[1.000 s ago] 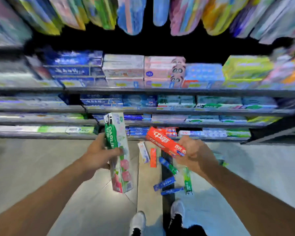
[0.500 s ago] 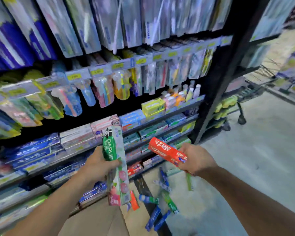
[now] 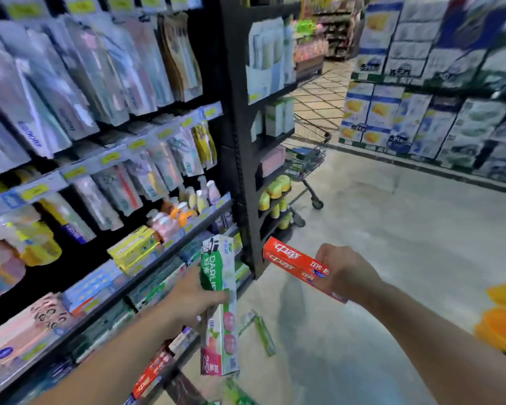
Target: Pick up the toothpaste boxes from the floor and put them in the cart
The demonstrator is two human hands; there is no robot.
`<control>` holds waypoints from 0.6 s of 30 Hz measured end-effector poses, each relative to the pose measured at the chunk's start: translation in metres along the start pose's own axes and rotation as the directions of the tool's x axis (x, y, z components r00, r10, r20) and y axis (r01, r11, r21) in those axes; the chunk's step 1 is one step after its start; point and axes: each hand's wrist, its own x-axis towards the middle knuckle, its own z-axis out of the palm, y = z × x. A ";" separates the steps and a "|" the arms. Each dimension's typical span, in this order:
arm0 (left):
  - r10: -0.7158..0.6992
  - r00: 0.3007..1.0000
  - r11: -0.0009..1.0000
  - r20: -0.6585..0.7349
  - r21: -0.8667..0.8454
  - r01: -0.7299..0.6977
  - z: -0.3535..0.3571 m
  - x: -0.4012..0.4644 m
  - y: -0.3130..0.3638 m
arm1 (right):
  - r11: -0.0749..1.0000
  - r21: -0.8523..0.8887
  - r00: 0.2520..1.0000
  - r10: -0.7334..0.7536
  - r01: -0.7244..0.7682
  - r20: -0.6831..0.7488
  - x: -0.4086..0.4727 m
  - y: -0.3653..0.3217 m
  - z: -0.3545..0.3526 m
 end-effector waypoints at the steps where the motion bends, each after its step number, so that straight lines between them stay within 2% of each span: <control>1: 0.000 1.000 1.000 0.005 0.024 0.000 0.016 0.010 0.016 | 1.000 0.016 1.000 0.009 -0.009 -0.009 0.007 0.020 -0.008; 4: 0.048 0.999 0.996 0.017 0.068 -0.049 0.059 0.041 0.060 | 0.998 -0.007 0.998 0.059 -0.059 -0.005 0.028 0.075 -0.039; 8: 0.073 0.996 0.992 0.044 0.101 -0.077 0.114 0.076 0.116 | 0.997 -0.040 0.996 0.062 -0.064 -0.068 0.055 0.140 -0.074; 18: 0.013 0.980 0.989 0.197 0.141 -0.041 0.204 0.204 0.211 | 0.982 0.025 0.979 0.186 -0.185 -0.086 0.145 0.249 -0.109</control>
